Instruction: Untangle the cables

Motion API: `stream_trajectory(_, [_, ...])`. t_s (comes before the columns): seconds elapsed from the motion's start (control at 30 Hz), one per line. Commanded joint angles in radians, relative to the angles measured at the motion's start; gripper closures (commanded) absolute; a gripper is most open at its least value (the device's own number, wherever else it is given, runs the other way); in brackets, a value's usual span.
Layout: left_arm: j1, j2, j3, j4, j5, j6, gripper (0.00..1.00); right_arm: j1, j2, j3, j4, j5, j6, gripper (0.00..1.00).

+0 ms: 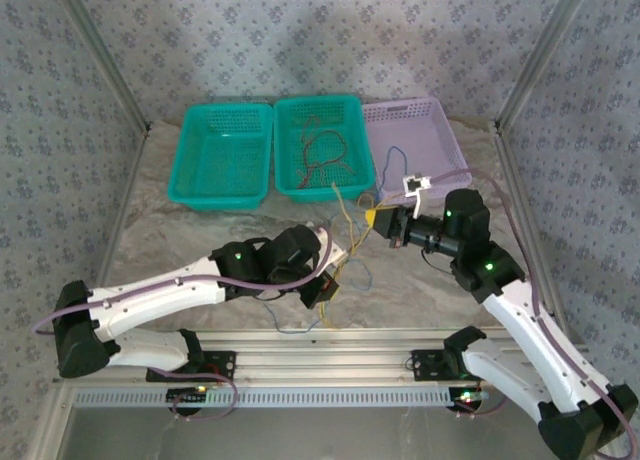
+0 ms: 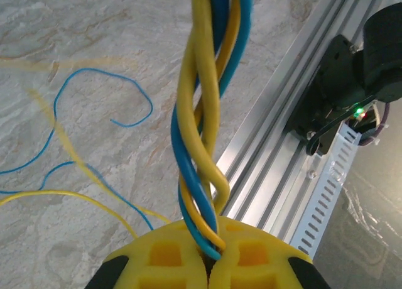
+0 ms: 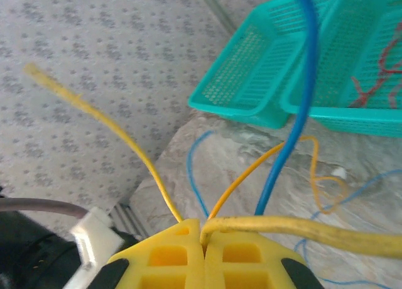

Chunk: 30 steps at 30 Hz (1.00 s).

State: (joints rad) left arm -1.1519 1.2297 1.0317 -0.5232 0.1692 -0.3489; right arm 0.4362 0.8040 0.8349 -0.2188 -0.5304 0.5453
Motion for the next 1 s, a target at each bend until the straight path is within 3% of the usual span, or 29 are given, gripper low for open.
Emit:
stream_trajectory(0.0, [0.008,-0.065,-0.03,-0.064,0.027,0.01,1.0,-0.071,-0.046,0.046,-0.074,0.154,-0.02,1.0])
stream_trajectory(0.27, [0.068,-0.218,-0.071,-0.099,-0.004,0.007,1.0,-0.254,0.004,0.015,-0.117,0.105,0.057,1.0])
stream_trajectory(0.43, [0.118,-0.326,-0.088,-0.067,-0.016,0.005,1.0,-0.267,0.026,-0.013,-0.082,0.051,0.05,0.94])
stream_trajectory(0.57, [0.152,-0.379,-0.087,-0.065,-0.013,0.014,1.0,-0.269,0.024,-0.023,-0.125,0.096,0.024,1.0])
stream_trajectory(0.97, [0.217,-0.384,-0.056,-0.218,0.077,0.054,1.0,-0.375,-0.047,-0.082,-0.202,0.251,0.095,1.0])
